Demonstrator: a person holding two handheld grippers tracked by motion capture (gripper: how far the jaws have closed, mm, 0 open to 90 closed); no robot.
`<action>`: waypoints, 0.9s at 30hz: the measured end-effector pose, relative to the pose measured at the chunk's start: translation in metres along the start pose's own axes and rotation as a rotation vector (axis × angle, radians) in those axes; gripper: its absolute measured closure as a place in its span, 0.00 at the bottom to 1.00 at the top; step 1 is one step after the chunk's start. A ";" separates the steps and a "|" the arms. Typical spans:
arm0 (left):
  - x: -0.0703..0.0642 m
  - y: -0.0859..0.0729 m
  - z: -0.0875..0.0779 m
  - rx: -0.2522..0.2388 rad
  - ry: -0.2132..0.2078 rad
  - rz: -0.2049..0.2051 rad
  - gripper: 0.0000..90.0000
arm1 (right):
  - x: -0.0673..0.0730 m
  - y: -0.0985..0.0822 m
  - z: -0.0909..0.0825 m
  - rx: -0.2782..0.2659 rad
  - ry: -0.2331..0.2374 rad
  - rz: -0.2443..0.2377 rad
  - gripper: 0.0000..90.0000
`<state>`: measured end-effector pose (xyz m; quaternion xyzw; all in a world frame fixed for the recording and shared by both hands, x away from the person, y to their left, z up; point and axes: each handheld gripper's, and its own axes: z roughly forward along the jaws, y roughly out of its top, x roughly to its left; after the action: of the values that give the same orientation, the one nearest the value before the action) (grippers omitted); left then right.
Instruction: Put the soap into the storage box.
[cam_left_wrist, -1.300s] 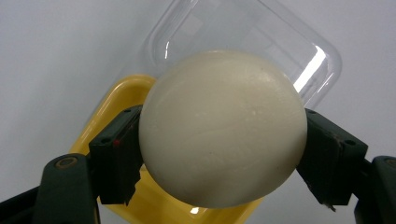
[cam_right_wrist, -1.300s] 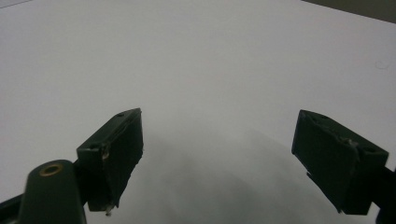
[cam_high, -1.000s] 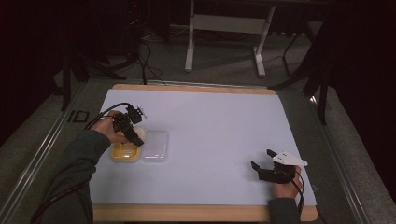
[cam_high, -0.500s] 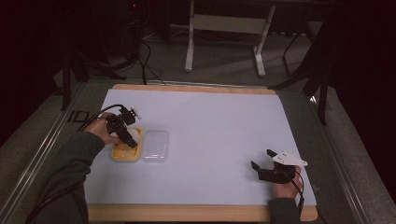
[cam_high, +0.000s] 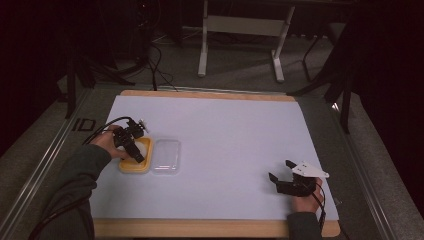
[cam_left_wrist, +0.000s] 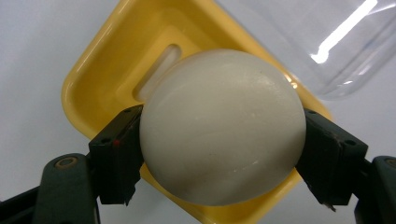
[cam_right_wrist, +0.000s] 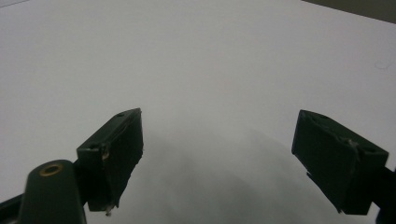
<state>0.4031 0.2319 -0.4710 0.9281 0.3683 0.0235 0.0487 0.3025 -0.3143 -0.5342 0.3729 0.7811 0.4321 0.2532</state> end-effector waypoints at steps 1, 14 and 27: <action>0.000 0.000 0.003 0.008 0.009 -0.005 0.27 | 0.000 0.000 0.000 0.000 0.000 0.000 0.18; 0.000 -0.004 0.006 -0.044 0.005 -0.001 0.17 | 0.000 0.000 0.000 0.001 0.001 -0.002 0.18; -0.007 -0.013 -0.029 -0.245 0.020 0.034 0.16 | 0.001 0.000 0.000 0.001 -0.003 -0.003 0.18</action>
<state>0.3873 0.2384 -0.4438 0.9211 0.3472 0.0784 0.1575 0.3024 -0.3136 -0.5343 0.3724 0.7816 0.4306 0.2550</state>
